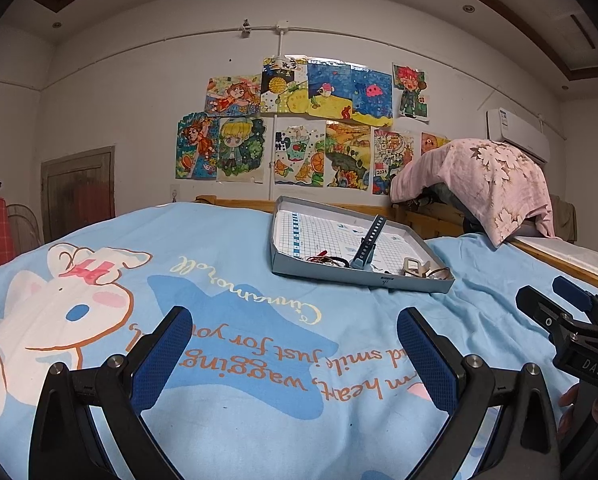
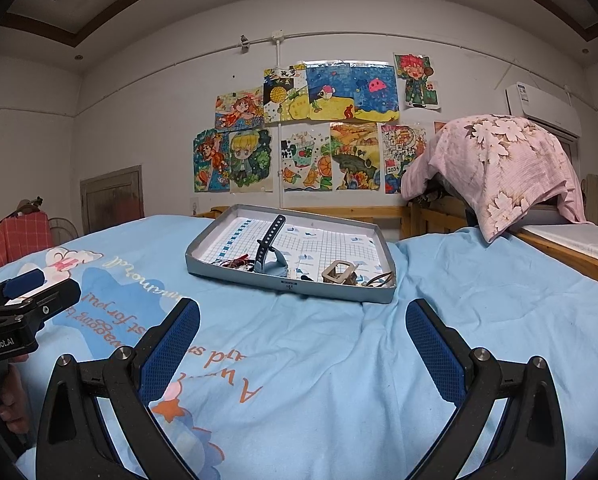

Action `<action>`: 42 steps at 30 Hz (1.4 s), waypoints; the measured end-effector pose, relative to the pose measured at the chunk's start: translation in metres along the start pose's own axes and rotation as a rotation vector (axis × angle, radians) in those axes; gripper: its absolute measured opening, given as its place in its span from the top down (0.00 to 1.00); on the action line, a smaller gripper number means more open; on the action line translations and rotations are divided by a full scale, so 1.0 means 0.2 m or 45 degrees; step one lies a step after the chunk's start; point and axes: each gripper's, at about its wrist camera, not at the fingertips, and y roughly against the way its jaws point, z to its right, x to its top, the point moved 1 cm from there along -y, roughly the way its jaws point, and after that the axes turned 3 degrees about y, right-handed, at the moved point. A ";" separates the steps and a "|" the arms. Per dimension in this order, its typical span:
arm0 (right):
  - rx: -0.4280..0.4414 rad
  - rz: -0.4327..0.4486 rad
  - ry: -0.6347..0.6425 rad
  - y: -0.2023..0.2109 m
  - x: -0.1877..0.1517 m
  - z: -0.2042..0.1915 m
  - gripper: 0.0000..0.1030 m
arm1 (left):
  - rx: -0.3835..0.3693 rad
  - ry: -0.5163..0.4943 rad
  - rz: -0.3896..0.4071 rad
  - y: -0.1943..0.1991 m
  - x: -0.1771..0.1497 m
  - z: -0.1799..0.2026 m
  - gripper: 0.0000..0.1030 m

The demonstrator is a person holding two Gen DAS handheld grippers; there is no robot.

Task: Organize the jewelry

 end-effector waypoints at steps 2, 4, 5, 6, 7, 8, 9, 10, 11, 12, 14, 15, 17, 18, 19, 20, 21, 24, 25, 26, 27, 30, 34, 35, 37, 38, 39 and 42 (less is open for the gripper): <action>0.000 0.003 -0.001 0.00 0.00 0.00 0.01 | 0.001 0.001 0.000 0.00 0.00 0.00 0.00; 0.001 0.005 -0.004 0.00 0.00 0.00 0.01 | 0.000 0.001 0.000 0.00 0.00 0.00 0.00; 0.000 0.004 -0.001 0.00 0.00 0.00 0.01 | 0.000 0.001 0.000 0.00 0.00 0.00 0.00; 0.000 0.004 -0.001 0.00 0.00 0.00 0.01 | 0.000 0.001 -0.001 0.00 0.00 0.00 0.00; 0.001 0.005 -0.001 0.00 0.00 0.00 0.01 | 0.000 0.001 -0.001 0.00 0.00 0.00 0.00; 0.001 0.004 -0.001 0.00 0.00 0.00 0.01 | 0.001 0.001 -0.002 0.00 0.00 0.00 0.00; 0.001 0.005 0.000 0.00 -0.01 0.00 0.01 | 0.001 0.001 -0.002 0.00 0.00 0.00 0.00; 0.002 0.005 0.000 0.00 -0.01 -0.01 0.01 | 0.001 0.001 -0.001 0.00 0.00 0.00 0.00; 0.002 0.005 0.000 0.00 -0.01 -0.01 0.01 | 0.001 0.001 0.000 0.00 0.00 0.00 0.00; 0.001 0.005 0.000 0.00 -0.01 -0.01 0.01 | 0.000 0.001 -0.001 0.00 0.00 0.00 0.00; 0.001 0.004 -0.001 0.00 -0.01 -0.01 0.01 | 0.000 0.000 -0.001 0.00 0.00 0.00 0.00; 0.001 0.004 -0.001 0.00 -0.01 -0.01 0.01 | 0.000 0.000 -0.001 0.00 0.00 0.00 0.00; 0.002 0.004 -0.002 0.01 -0.01 -0.01 0.01 | 0.001 0.002 -0.001 0.00 0.00 0.01 0.00; 0.002 0.005 -0.002 0.00 -0.01 -0.01 0.01 | 0.001 0.002 -0.002 0.00 0.00 0.00 0.00; 0.001 0.004 -0.002 0.00 -0.01 -0.01 0.01 | 0.000 0.002 -0.002 0.00 0.00 0.00 0.00; 0.002 0.004 -0.003 0.00 -0.01 -0.01 0.01 | 0.001 0.002 -0.002 0.00 0.00 0.00 0.00; 0.002 0.003 -0.003 0.00 -0.01 -0.01 0.01 | 0.001 0.002 -0.001 0.00 0.00 0.00 0.00; 0.002 0.003 -0.002 0.00 -0.01 -0.01 0.01 | 0.001 0.001 -0.001 0.00 0.00 0.01 0.00; 0.001 0.003 -0.002 0.00 -0.01 -0.01 0.01 | 0.001 0.001 -0.001 0.00 0.00 0.00 0.00; 0.001 0.004 -0.002 0.00 -0.01 -0.01 0.01 | 0.001 0.001 -0.001 0.00 0.00 0.01 0.00; 0.001 0.004 -0.002 0.01 -0.01 -0.02 0.01 | 0.001 0.001 -0.001 0.00 0.00 0.01 0.00; 0.001 0.003 -0.002 0.00 -0.01 -0.02 0.01 | 0.002 0.000 -0.001 0.00 0.00 0.00 0.00; 0.001 0.004 -0.001 0.00 -0.01 -0.02 0.01 | 0.001 0.001 0.000 0.00 0.00 0.00 0.00; 0.001 0.004 -0.002 0.00 -0.01 -0.01 0.01 | 0.001 0.001 -0.001 0.00 0.00 0.00 0.00; 0.001 0.003 -0.002 0.00 -0.01 -0.01 0.01 | 0.001 0.001 -0.001 0.00 0.00 0.00 0.00; 0.001 0.003 -0.002 0.00 -0.01 -0.01 0.01 | 0.001 0.001 -0.001 0.00 0.00 0.00 0.00; 0.001 0.002 -0.002 0.00 -0.01 -0.01 0.01 | 0.001 0.001 -0.002 0.00 0.00 0.00 0.00; 0.000 0.003 -0.003 0.00 -0.01 -0.01 0.01 | 0.001 0.001 -0.001 0.00 0.00 0.00 0.00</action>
